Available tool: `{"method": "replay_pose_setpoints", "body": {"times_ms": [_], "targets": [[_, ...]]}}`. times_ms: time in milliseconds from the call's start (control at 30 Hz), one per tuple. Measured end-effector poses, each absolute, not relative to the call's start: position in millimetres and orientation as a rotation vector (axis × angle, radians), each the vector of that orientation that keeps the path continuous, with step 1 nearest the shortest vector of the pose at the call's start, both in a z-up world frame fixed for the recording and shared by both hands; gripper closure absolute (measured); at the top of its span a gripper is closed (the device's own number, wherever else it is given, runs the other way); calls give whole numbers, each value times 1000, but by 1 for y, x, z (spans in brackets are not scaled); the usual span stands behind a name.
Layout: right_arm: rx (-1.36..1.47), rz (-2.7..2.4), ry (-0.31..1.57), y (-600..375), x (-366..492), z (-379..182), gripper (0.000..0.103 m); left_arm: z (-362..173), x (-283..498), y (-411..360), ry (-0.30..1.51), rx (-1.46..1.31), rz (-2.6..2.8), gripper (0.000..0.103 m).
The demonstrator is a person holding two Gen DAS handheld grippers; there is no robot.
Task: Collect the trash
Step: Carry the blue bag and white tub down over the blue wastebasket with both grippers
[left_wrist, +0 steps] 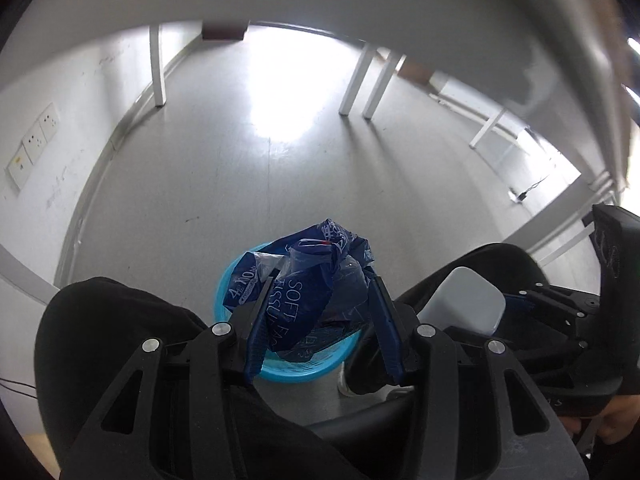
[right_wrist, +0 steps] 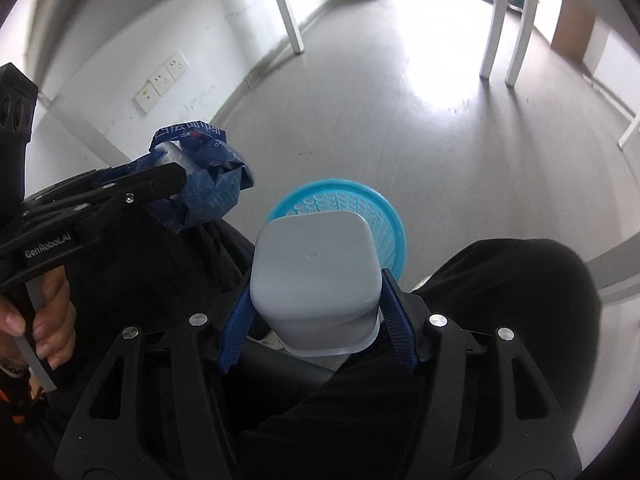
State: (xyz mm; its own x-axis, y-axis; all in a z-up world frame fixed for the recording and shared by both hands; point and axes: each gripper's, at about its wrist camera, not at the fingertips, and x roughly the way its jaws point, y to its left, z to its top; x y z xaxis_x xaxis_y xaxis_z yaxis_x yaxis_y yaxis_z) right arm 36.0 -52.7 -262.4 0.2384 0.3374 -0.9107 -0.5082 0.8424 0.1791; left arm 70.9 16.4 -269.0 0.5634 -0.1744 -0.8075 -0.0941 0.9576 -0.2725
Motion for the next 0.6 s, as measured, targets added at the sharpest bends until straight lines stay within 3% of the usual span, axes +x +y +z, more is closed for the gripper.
{"method": "replay_pose_setpoints", "body": {"times_ms": [600], "targets": [[-134,530,1414,-31,93,-344,46,-340,135,41,1155,-482,30,57]]}}
